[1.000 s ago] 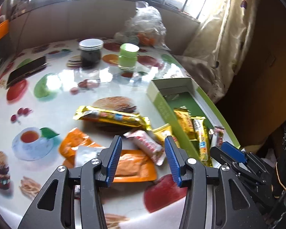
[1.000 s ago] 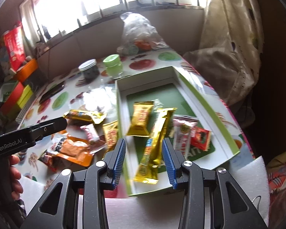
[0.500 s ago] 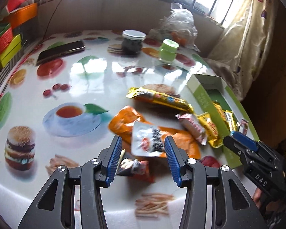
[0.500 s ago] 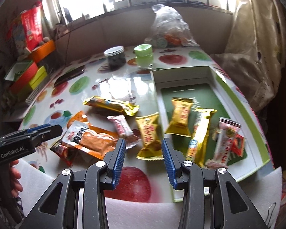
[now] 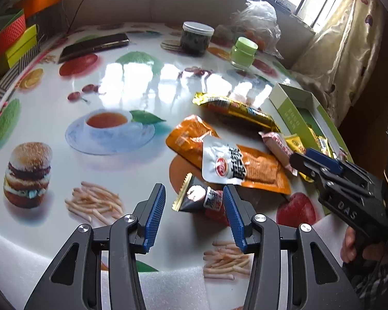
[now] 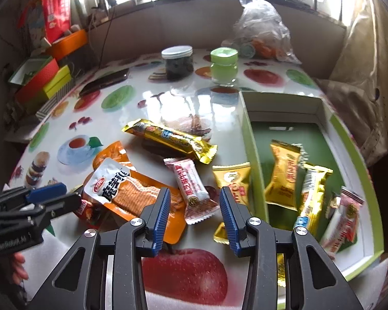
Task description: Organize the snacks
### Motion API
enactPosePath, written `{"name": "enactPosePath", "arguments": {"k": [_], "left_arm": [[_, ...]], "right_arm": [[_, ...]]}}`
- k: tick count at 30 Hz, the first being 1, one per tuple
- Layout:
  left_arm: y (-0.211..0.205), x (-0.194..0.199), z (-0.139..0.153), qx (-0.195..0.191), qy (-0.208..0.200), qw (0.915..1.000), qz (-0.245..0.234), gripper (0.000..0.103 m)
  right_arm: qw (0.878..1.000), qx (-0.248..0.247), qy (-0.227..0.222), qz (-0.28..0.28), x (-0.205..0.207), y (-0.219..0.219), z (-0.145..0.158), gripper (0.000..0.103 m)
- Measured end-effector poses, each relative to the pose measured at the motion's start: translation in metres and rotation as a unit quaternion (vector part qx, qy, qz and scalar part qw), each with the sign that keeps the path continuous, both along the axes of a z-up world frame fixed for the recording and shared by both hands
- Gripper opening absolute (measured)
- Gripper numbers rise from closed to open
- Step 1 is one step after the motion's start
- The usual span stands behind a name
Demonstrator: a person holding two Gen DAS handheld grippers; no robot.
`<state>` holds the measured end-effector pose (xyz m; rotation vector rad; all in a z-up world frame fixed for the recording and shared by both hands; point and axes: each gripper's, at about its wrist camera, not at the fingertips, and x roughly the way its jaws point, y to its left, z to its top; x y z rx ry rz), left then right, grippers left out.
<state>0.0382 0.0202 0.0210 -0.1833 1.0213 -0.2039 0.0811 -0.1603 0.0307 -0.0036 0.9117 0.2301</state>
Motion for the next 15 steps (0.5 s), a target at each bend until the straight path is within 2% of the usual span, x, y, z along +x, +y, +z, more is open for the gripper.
{"name": "enactPosePath", "arguments": {"k": [8,11,15], "left_arm": [[-0.01,0.0,-0.009,0.013,0.014,0.9997,-0.012,0.048],[-0.014,0.0,-0.01,0.026,0.01,0.9995,-0.017,0.048],[-0.014,-0.001,-0.011,0.031,0.005,0.9992,-0.024,0.048]], "right_arm": [[1.0,-0.012,0.011,0.007,0.013,0.007,-0.009,0.038],[1.0,-0.011,0.014,0.008,0.015,0.009,-0.011,0.035],[1.0,-0.01,0.024,0.006,0.017,0.01,-0.016,0.026]]}}
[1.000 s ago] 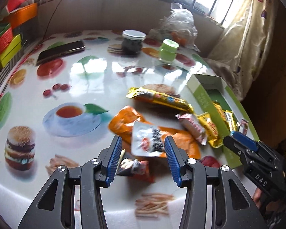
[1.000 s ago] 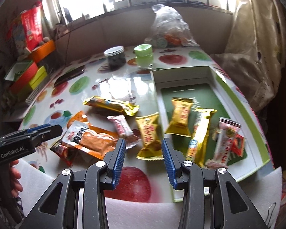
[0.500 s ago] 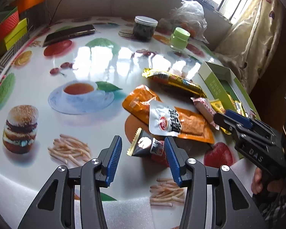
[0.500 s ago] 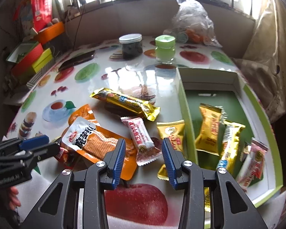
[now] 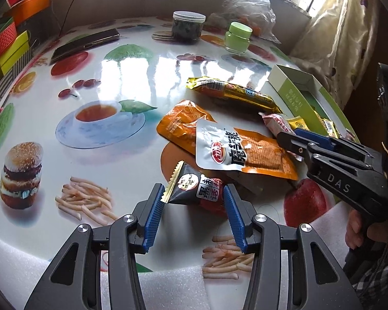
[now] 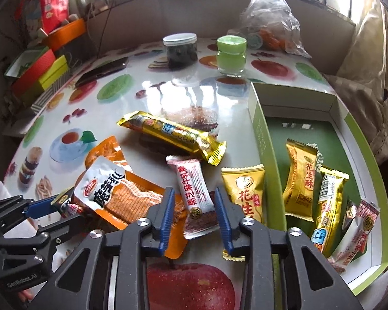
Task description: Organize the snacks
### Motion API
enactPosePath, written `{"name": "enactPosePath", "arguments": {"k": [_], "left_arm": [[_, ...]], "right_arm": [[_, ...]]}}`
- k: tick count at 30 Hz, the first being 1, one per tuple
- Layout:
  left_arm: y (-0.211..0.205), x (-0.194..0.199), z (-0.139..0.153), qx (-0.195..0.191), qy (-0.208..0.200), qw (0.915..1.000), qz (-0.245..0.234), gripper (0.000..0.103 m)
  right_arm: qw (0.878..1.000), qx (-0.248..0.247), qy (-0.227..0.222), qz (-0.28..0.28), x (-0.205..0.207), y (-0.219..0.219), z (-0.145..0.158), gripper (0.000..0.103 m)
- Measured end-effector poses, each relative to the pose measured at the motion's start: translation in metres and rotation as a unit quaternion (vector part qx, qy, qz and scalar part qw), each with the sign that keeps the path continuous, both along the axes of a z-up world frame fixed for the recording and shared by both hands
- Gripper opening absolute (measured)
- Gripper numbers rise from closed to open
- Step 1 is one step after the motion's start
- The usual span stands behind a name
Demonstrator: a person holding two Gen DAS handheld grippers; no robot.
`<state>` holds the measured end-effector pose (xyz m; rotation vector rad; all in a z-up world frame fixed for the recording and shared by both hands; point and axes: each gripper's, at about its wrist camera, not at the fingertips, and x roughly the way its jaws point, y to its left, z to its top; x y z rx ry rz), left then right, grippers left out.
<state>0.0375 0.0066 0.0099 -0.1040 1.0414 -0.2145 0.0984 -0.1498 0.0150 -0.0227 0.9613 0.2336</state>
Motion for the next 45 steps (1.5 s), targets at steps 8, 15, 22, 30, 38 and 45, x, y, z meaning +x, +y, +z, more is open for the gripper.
{"name": "enactPosePath", "arguments": {"k": [8,15,22,30,38,45], "left_arm": [[0.027,0.002,0.0,0.01,-0.002,0.9997,0.024,0.048],[0.05,0.003,0.001,0.001,0.001,0.9986,0.053,0.048],[0.063,0.008,0.0,-0.038,0.013,0.9957,0.084,0.048],[0.056,0.017,0.002,-0.061,0.015,0.9938,0.091,0.048],[0.04,0.037,0.0,-0.032,0.004,0.997,0.07,0.048],[0.043,0.022,0.001,-0.009,0.021,0.9964,0.082,0.048]], "right_arm": [[1.0,0.013,0.0,0.004,-0.006,0.008,0.0,0.021],[1.0,0.026,0.005,0.005,-0.015,0.015,0.001,0.021],[0.999,0.04,0.01,0.008,-0.028,0.017,0.002,0.02],[0.999,0.044,0.012,-0.003,-0.03,0.01,0.0,0.02],[0.999,0.049,0.011,-0.012,-0.032,0.004,-0.001,0.02],[0.999,0.053,0.008,-0.01,-0.032,0.004,-0.001,0.02]]}}
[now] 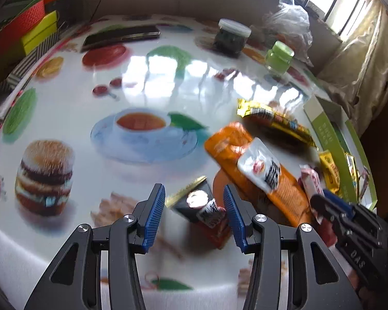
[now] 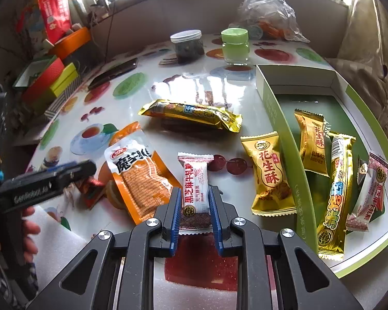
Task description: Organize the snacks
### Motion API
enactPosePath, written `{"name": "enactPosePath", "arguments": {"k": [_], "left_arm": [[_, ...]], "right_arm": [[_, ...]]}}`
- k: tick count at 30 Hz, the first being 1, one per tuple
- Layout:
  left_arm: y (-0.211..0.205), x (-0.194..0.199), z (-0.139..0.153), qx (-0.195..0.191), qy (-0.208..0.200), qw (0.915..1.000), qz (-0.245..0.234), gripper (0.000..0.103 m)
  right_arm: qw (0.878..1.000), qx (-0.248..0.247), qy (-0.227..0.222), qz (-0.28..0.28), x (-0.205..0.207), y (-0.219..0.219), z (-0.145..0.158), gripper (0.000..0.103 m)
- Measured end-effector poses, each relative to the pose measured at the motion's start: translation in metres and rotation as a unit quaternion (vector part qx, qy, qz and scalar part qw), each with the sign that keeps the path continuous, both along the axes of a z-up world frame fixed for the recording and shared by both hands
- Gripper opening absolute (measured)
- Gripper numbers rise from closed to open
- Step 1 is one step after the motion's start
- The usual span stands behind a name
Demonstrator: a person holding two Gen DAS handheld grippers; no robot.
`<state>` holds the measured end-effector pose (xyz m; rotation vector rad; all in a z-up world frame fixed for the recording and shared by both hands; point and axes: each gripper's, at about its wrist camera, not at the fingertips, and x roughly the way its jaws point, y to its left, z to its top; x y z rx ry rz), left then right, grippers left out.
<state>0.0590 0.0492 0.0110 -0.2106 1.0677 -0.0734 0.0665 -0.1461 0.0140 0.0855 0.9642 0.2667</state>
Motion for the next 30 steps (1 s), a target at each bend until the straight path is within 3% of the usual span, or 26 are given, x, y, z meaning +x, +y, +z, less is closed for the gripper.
{"name": "enactPosePath", "arguments": {"k": [12,20,21,24,30], "left_arm": [[-0.009,-0.009,-0.002,0.031,0.015,0.9994,0.007,0.048],[-0.01,-0.012,-0.002,0.026,0.006,0.9996,0.006,0.048],[-0.01,-0.013,-0.002,0.026,0.005,0.9996,0.006,0.047],[-0.008,-0.014,-0.002,0.028,0.001,0.9996,0.008,0.029],[-0.007,-0.017,-0.002,0.029,-0.005,0.9995,0.004,0.026]], "right_arm": [[1.0,0.016,-0.005,-0.002,-0.002,-0.007,0.0,0.02],[1.0,0.014,-0.009,-0.001,-0.004,-0.006,0.001,0.018],[1.0,0.012,-0.01,0.0,-0.005,-0.006,0.002,0.018],[1.0,0.009,-0.012,-0.002,-0.007,-0.006,0.002,0.018],[1.0,0.003,-0.013,-0.006,-0.009,-0.006,0.003,0.018]]}}
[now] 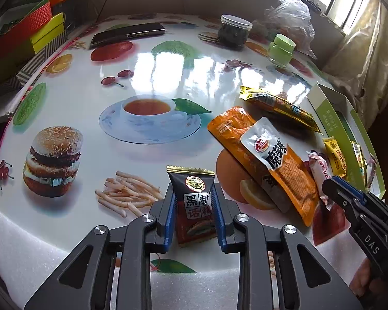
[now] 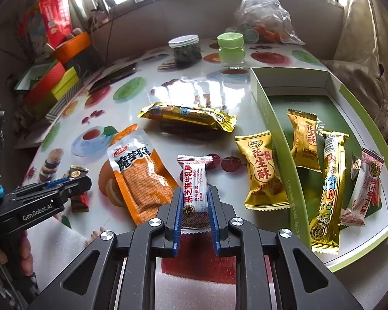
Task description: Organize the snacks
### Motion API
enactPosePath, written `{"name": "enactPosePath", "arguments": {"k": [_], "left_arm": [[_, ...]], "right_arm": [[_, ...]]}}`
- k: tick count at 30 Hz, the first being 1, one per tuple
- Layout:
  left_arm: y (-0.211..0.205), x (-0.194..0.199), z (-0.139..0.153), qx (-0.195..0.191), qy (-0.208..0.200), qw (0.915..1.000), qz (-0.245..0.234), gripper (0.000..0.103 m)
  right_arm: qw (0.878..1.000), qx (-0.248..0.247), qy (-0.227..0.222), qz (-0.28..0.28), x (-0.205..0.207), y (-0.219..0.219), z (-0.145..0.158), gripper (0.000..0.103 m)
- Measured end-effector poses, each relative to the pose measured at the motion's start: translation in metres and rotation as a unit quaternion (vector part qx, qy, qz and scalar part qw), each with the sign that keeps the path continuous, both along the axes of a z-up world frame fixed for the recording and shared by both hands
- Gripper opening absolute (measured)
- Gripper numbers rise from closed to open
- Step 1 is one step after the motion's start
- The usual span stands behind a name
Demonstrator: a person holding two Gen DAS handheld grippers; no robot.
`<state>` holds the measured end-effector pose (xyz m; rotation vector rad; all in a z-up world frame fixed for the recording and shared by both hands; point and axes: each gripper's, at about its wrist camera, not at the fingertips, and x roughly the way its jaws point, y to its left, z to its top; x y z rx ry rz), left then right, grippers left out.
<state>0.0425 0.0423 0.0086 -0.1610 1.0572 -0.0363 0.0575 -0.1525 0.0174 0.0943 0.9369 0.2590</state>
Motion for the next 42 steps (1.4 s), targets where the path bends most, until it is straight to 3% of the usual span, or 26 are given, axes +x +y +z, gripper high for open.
{"name": "enactPosePath", "arguments": {"k": [20,42], "left_arm": [[-0.01,-0.007,0.017,-0.006,-0.026,0.9994,-0.02,0.025],[-0.05,0.003,0.046,-0.011,-0.06,0.9949,-0.08,0.025]], "right_arm": [[1.0,-0.005,-0.018,-0.005,-0.011,-0.002,0.011,0.017],[0.998,0.0,-0.046,-0.038,-0.027,-0.026,0.034,0.017]]}}
